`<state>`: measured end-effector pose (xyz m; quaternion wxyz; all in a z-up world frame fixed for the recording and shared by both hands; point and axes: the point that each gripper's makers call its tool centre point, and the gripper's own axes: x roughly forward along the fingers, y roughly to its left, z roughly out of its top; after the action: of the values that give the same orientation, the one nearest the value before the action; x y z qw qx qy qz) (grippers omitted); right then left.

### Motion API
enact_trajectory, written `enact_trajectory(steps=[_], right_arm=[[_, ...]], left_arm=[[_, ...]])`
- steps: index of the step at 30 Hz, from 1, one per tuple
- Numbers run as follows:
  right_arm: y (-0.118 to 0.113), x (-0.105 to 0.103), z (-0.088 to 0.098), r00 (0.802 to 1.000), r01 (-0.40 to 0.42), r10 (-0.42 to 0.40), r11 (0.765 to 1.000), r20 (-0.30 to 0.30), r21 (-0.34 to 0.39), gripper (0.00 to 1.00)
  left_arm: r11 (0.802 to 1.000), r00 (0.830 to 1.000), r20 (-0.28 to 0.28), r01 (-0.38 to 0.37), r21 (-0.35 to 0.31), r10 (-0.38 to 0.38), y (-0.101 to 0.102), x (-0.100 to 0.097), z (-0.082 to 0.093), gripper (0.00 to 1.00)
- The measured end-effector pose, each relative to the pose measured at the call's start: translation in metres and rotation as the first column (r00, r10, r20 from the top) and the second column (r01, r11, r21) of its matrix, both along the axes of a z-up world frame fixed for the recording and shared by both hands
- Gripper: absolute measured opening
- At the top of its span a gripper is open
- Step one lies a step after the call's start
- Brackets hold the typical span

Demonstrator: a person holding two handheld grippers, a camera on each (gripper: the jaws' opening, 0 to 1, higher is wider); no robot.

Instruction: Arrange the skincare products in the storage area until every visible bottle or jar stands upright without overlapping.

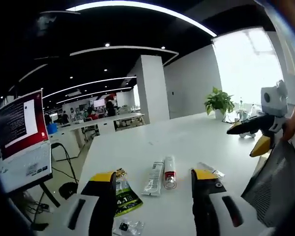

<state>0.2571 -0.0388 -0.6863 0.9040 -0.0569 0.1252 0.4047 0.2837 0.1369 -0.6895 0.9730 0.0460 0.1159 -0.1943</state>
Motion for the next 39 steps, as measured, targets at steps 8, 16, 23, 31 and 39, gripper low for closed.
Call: enact_trajectory(steps=[8, 16, 23, 31, 39], right_arm=[[0.006, 0.014, 0.008, 1.0, -0.024, 0.024, 0.999, -0.001, -0.023, 0.91], [0.022, 0.062, 0.068, 0.992, -0.068, 0.07, 0.998, 0.107, -0.019, 0.96], [0.047, 0.111, 0.101, 0.963, -0.189, 0.212, 0.971, 0.164, -0.144, 0.95], [0.072, 0.161, 0.086, 0.937, -0.287, 0.333, 0.905, 0.102, -0.313, 0.94], [0.092, 0.182, 0.057, 0.894, -0.396, 0.447, 0.807, 0.016, -0.438, 0.95]], left_arm=[[0.999, 0.999, 0.014, -0.046, 0.027, 0.045, 0.003, 0.004, -0.003, 0.99], [0.997, 0.999, 0.001, -0.046, 0.058, 0.046, 0.002, 0.005, -0.01, 1.0], [0.995, 0.999, -0.001, -0.052, 0.088, 0.053, 0.002, 0.006, -0.014, 1.0], [0.995, 0.998, -0.015, -0.061, 0.08, 0.062, 0.005, 0.008, -0.02, 1.0], [0.994, 0.997, -0.042, -0.056, 0.09, 0.06, 0.005, 0.008, -0.028, 1.0]])
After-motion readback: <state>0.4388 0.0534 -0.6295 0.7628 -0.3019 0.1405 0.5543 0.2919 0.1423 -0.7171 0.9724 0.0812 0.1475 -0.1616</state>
